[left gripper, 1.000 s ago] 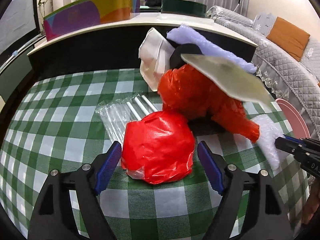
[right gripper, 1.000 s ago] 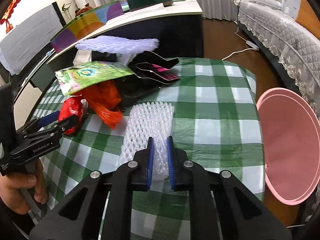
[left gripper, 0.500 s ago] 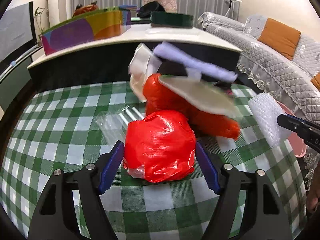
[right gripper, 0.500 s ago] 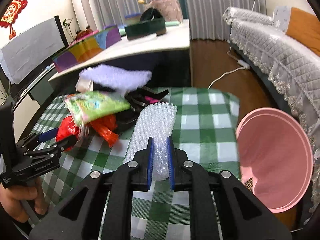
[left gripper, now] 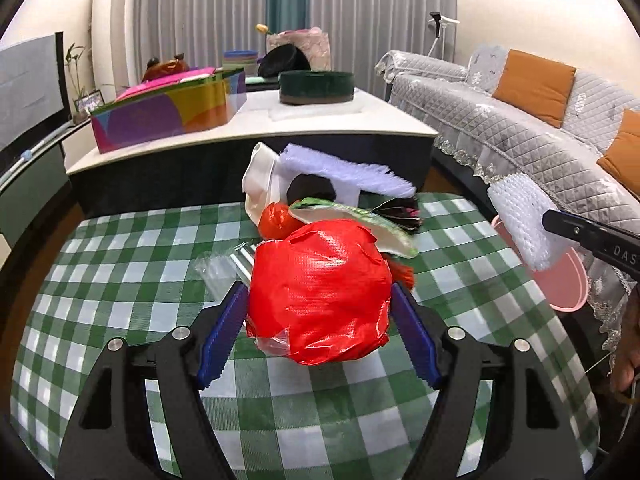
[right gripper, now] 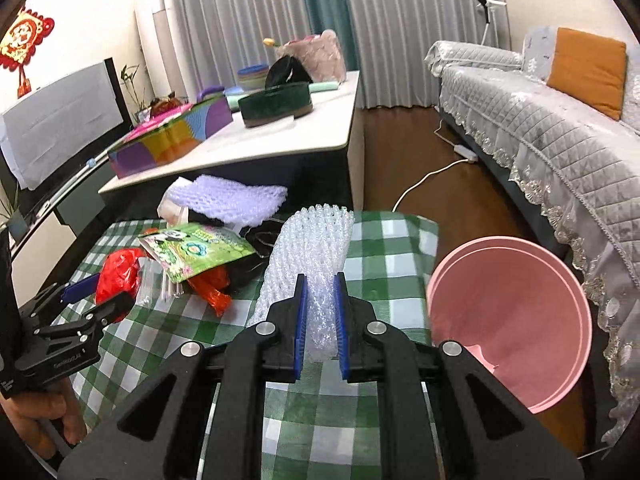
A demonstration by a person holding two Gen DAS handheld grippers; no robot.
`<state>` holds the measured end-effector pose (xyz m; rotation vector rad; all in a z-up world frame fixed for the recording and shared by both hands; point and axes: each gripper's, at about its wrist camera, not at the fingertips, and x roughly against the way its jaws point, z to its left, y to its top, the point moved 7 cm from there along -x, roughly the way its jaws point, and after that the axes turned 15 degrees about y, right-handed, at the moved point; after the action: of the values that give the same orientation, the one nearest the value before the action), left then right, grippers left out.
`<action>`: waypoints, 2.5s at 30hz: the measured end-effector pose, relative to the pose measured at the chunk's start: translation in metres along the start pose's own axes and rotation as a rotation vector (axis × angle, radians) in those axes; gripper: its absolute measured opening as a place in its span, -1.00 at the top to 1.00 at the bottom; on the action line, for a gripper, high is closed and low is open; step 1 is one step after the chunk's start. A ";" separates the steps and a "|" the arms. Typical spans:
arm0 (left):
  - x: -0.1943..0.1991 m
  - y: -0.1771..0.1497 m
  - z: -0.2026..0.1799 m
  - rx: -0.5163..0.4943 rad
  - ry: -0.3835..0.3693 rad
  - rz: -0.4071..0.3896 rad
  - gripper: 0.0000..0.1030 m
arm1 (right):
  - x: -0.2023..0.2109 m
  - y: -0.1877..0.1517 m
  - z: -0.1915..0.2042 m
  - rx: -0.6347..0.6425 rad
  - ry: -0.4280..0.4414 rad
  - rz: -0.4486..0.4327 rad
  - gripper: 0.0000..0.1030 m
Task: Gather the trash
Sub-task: 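Carry the foam net and red bag in both tools over the pink bin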
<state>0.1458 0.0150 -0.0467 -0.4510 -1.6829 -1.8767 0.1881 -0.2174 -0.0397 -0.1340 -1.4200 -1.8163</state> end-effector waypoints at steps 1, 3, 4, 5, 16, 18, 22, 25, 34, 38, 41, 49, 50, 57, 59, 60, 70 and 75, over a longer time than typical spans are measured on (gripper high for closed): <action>0.003 0.000 -0.001 -0.001 -0.001 -0.004 -0.37 | 0.004 0.001 0.000 0.000 -0.003 -0.007 0.74; 0.012 0.002 -0.002 -0.002 -0.006 -0.016 -0.37 | 0.012 0.003 -0.002 -0.003 -0.010 -0.022 0.74; 0.015 0.003 -0.002 -0.001 -0.008 -0.022 -0.37 | 0.015 0.004 -0.003 -0.004 -0.012 -0.028 0.74; 0.018 0.004 -0.003 0.001 -0.010 -0.026 -0.37 | 0.020 0.004 -0.004 -0.006 -0.015 -0.036 0.74; 0.040 0.011 -0.017 0.008 -0.040 -0.057 -0.37 | 0.069 0.020 -0.021 -0.013 -0.067 -0.125 0.74; 0.041 0.012 -0.020 0.005 -0.048 -0.060 -0.37 | 0.075 0.021 -0.026 -0.017 -0.076 -0.134 0.74; 0.044 0.014 -0.026 -0.001 -0.058 -0.068 -0.37 | 0.085 0.024 -0.035 -0.027 -0.091 -0.150 0.74; 0.048 0.015 -0.033 -0.008 -0.066 -0.075 -0.37 | 0.091 0.025 -0.039 -0.030 -0.102 -0.158 0.74; 0.053 0.025 -0.047 -0.010 -0.094 -0.089 -0.37 | 0.113 0.043 -0.049 -0.034 -0.095 -0.144 0.74; 0.058 0.033 -0.057 -0.001 -0.136 -0.088 -0.37 | 0.127 0.061 -0.056 -0.046 -0.088 -0.144 0.74; 0.063 0.040 -0.066 -0.011 -0.160 -0.100 -0.37 | 0.132 0.074 -0.061 -0.018 -0.095 -0.135 0.74; 0.069 0.055 -0.104 -0.039 -0.215 -0.114 -0.37 | 0.133 0.081 -0.102 -0.032 -0.134 -0.169 0.74; 0.068 0.056 -0.112 -0.048 -0.222 -0.114 -0.37 | 0.130 0.077 -0.109 -0.054 -0.138 -0.162 0.74; 0.059 0.066 -0.164 -0.093 -0.268 -0.125 -0.37 | 0.134 0.082 -0.142 -0.091 -0.186 -0.196 0.74; 0.056 0.070 -0.180 -0.106 -0.286 -0.129 -0.37 | 0.134 0.081 -0.151 -0.118 -0.184 -0.199 0.74; 0.054 0.071 -0.189 -0.115 -0.295 -0.132 -0.37 | 0.132 0.080 -0.156 -0.125 -0.187 -0.196 0.74; 0.026 0.074 -0.256 -0.169 -0.365 -0.121 -0.37 | 0.111 0.073 -0.191 -0.151 -0.216 -0.149 0.74; 0.008 0.066 -0.283 -0.201 -0.386 -0.092 -0.37 | 0.109 0.069 -0.203 -0.169 -0.230 -0.139 0.73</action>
<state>0.2154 -0.2667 -0.0320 -0.8779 -1.7829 -2.1409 0.2366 -0.4498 -0.0020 -0.3487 -1.4604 -2.0902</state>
